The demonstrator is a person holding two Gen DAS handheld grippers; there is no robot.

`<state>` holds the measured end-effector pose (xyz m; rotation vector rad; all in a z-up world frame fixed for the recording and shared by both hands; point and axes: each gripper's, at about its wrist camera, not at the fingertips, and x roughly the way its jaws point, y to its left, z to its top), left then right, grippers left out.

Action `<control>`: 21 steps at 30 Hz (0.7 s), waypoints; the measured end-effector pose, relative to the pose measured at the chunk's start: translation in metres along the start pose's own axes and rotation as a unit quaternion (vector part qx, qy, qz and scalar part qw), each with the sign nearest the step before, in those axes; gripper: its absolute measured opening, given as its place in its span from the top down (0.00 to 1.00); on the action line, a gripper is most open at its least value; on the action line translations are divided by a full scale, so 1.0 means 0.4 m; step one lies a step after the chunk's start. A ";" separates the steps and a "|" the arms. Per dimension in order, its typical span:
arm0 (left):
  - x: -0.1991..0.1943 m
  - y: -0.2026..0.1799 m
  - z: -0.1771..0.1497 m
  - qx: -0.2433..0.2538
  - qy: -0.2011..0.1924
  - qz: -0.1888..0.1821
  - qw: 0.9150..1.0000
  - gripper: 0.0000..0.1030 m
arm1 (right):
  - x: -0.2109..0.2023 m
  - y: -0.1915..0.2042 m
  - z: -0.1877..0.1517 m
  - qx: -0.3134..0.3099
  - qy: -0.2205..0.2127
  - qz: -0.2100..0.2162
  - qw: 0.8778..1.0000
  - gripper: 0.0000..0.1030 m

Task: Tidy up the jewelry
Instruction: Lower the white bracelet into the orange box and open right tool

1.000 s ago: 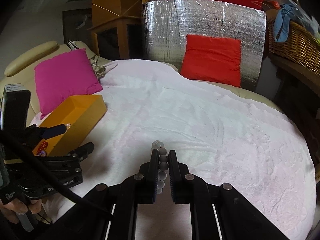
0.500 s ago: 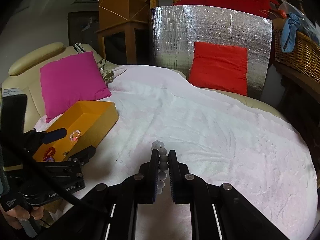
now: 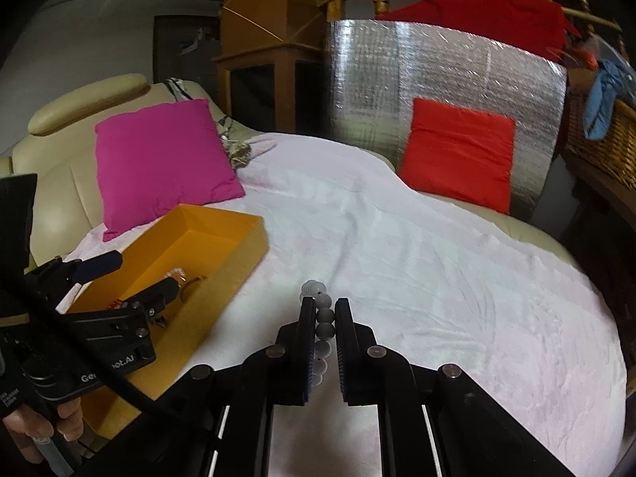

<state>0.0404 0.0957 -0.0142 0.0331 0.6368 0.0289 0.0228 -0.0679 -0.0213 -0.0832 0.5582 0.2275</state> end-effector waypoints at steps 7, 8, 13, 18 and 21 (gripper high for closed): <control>-0.005 0.096 -0.014 -0.020 -0.003 0.027 0.999 0.24 | 0.022 0.086 0.046 -0.014 -0.005 0.018 1.000 0.90; -0.004 0.110 -0.016 -0.023 -0.003 0.031 0.999 0.24 | 0.027 0.099 0.051 -0.016 -0.005 0.021 1.000 0.90; 0.001 0.185 -0.029 -0.040 0.001 0.051 0.998 0.24 | 0.056 0.165 0.072 -0.023 0.000 0.040 0.999 0.90; 0.003 0.245 -0.044 -0.059 0.004 0.068 0.996 0.24 | 0.091 0.232 0.087 -0.028 0.012 0.063 0.998 0.90; 0.004 0.272 -0.052 -0.066 0.006 0.076 0.995 0.24 | 0.116 0.275 0.097 -0.034 0.019 0.077 0.996 0.90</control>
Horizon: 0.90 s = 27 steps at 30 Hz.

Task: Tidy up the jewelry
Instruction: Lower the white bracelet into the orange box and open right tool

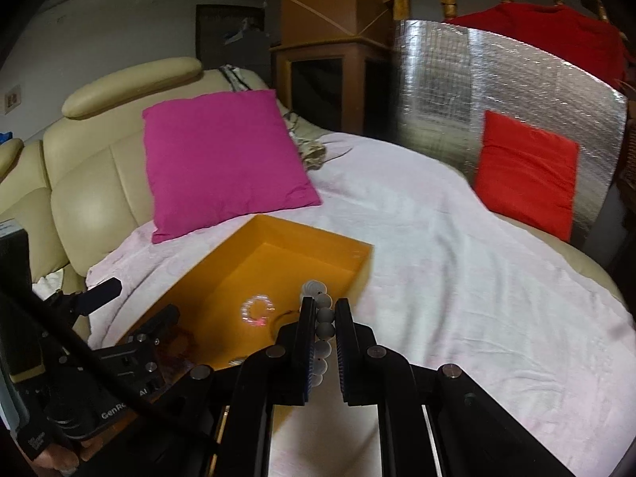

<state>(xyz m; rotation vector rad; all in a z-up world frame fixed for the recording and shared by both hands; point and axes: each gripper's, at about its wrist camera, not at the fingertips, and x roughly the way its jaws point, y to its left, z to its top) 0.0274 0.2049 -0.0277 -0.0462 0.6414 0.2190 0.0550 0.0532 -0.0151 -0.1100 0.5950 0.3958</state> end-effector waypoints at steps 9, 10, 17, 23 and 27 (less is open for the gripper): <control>0.024 0.064 -0.013 -0.004 0.008 0.035 0.999 0.24 | 0.100 0.072 0.012 0.005 0.029 0.037 0.999 0.90; 0.028 0.071 -0.015 -0.004 0.011 0.038 0.999 0.24 | 0.109 0.076 0.012 0.006 0.033 0.040 0.999 0.90; 0.052 0.104 -0.029 -0.002 0.026 0.065 0.998 0.24 | 0.209 0.116 0.000 0.023 0.080 0.074 0.994 0.90; 0.067 0.111 -0.034 0.008 0.034 0.077 0.996 0.24 | 0.279 0.151 -0.006 0.031 0.112 0.092 0.989 0.89; 0.072 0.111 -0.036 0.011 0.036 0.080 0.996 0.24 | 0.310 0.162 -0.011 0.037 0.126 0.099 0.986 0.89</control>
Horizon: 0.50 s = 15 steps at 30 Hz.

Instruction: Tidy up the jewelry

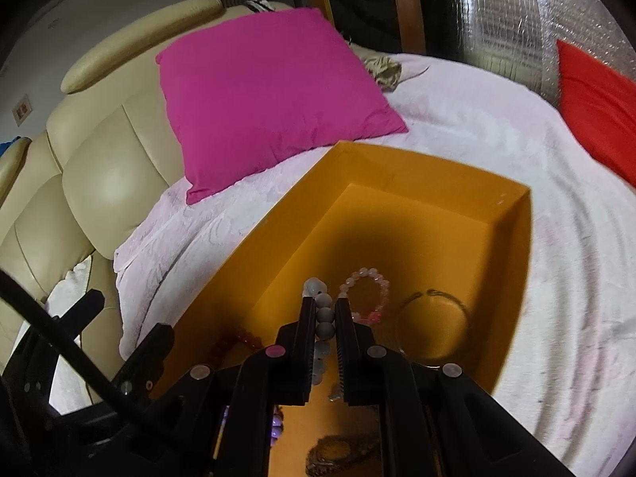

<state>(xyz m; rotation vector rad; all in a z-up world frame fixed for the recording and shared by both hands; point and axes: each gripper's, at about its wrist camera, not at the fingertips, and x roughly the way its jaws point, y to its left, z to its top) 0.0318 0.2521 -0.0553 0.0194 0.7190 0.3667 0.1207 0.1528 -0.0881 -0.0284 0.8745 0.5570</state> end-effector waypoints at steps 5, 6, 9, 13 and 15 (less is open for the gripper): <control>0.009 -0.003 -0.003 0.005 0.004 0.003 1.000 0.24 | 0.051 -0.014 0.001 0.019 0.040 0.005 0.999 0.89; 0.011 -0.004 -0.004 0.006 0.005 0.004 1.000 0.24 | 0.062 -0.020 0.000 0.024 0.049 0.003 0.999 0.89; 0.012 -0.006 -0.006 0.009 0.007 0.005 1.000 0.24 | 0.068 -0.041 -0.002 0.044 0.055 0.006 0.998 0.88; 0.018 -0.013 -0.009 0.014 0.013 0.007 1.000 0.24 | 0.028 -0.061 -0.003 0.055 0.027 0.003 0.998 0.80; 0.019 -0.017 -0.012 0.017 0.017 0.008 1.000 0.24 | -0.005 -0.073 -0.008 0.057 0.009 -0.004 0.998 0.78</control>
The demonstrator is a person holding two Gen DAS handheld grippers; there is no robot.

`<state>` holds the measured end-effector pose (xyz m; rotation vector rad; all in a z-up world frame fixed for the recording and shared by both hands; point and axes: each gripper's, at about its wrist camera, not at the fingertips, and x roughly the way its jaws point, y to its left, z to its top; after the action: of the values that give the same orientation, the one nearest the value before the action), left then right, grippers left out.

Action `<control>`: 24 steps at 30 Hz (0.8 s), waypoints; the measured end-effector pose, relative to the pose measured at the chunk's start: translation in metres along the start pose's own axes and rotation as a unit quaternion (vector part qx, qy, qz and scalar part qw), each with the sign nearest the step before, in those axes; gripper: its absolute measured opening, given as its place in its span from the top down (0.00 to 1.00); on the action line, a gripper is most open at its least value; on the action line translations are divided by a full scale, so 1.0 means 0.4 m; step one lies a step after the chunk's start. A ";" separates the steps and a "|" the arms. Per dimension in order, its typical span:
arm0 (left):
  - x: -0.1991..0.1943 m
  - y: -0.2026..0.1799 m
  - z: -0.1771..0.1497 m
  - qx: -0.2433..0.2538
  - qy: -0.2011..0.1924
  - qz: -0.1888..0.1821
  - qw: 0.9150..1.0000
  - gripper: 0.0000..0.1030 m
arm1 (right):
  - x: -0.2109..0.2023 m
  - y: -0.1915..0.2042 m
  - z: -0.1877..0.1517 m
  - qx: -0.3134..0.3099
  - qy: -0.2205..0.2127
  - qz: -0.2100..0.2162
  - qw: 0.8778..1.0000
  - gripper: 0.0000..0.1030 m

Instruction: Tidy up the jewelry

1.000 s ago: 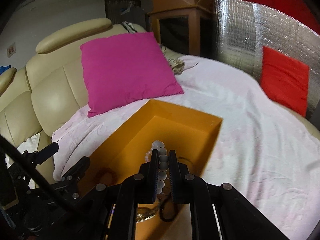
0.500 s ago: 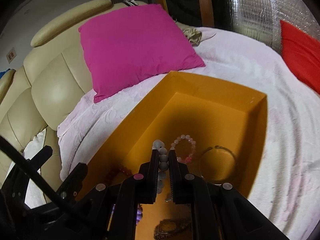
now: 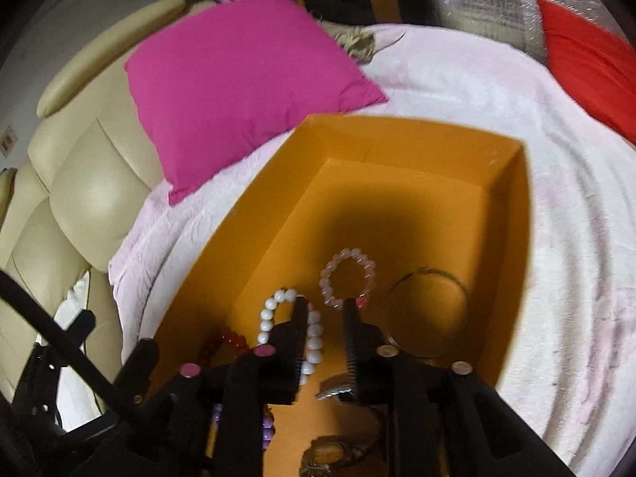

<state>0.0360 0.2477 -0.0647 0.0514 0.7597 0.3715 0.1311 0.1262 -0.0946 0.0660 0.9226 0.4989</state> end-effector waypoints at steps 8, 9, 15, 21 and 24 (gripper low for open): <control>-0.063 -0.017 -0.011 -0.001 -0.010 -0.010 1.000 0.22 | -0.156 -0.021 -0.050 -0.036 -0.028 -0.042 0.998 0.78; -0.081 -0.017 -0.012 -0.005 -0.013 -0.007 1.000 0.21 | -0.184 -0.021 -0.061 -0.044 -0.031 -0.050 0.997 0.74; -0.205 -0.002 -0.048 -0.029 -0.020 0.063 0.997 0.18 | -0.362 -0.010 -0.142 -0.086 -0.081 -0.077 0.990 0.33; -0.362 0.030 -0.099 -0.044 -0.022 0.063 0.997 0.18 | -0.545 0.011 -0.236 -0.089 -0.131 -0.072 0.985 0.33; -0.444 0.037 -0.110 -0.042 -0.033 0.072 0.996 0.18 | -0.625 0.020 -0.278 -0.078 -0.149 -0.060 0.984 0.33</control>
<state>-0.1165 0.1958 0.0236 0.0398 0.6769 0.5365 -0.0831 0.0061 0.0264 -0.0556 0.5889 0.4344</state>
